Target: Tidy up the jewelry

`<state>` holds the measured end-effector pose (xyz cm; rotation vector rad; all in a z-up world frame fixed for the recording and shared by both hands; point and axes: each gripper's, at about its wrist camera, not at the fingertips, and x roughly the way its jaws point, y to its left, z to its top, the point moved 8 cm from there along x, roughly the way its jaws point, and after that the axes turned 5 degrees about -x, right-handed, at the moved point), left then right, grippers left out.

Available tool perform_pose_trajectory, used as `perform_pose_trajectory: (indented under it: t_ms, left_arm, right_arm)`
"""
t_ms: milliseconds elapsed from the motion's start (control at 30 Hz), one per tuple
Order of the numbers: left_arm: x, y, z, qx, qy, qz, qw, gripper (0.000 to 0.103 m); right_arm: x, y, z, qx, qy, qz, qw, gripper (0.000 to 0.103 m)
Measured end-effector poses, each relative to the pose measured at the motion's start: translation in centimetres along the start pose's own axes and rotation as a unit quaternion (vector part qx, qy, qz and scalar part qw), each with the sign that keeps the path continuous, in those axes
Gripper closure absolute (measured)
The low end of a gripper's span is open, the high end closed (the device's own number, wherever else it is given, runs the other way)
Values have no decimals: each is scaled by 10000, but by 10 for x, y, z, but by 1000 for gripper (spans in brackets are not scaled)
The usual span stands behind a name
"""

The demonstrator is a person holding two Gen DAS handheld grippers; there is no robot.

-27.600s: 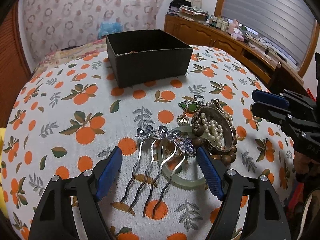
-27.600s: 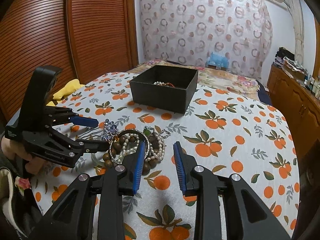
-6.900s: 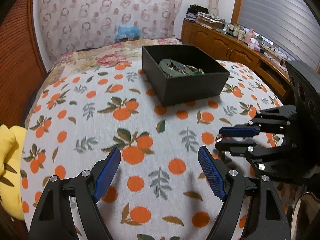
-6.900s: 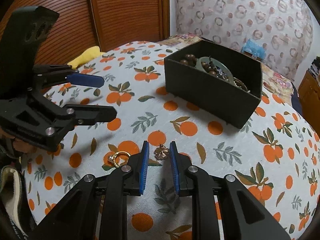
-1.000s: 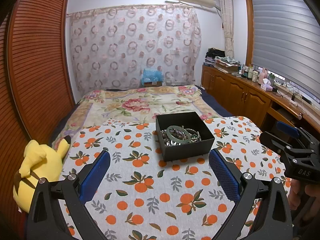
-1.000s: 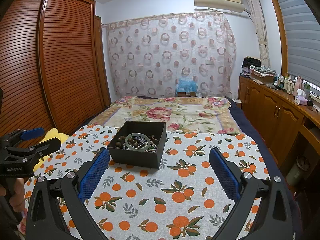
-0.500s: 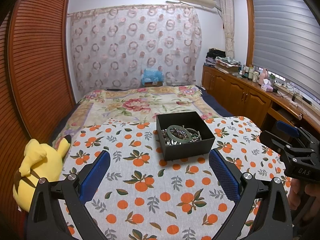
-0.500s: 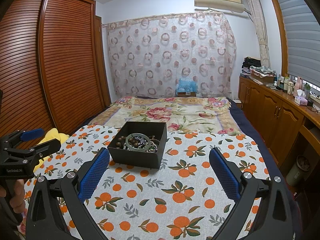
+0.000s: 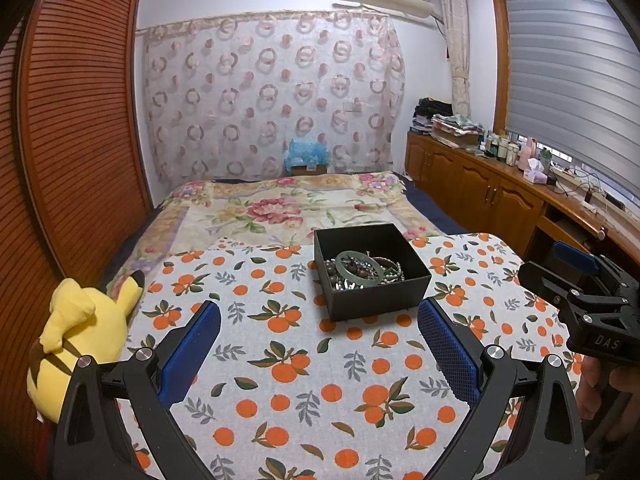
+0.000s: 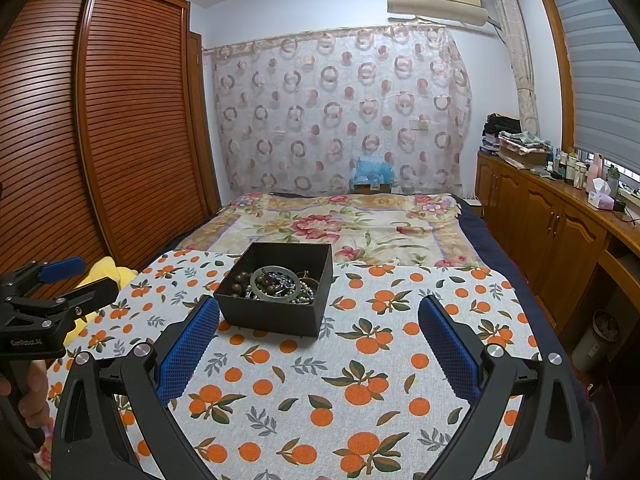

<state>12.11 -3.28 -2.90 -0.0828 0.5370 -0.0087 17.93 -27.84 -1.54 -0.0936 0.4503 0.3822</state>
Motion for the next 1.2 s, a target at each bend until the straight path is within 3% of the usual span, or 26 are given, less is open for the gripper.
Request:
perform_pose_trajectory:
  t_ms: [1200]
  left_arm:
    - [-3,-1,0,-23,-18,10,10000,8]
  right_arm:
    - [-1,-1,0,-3,-12,-5,10000,3]
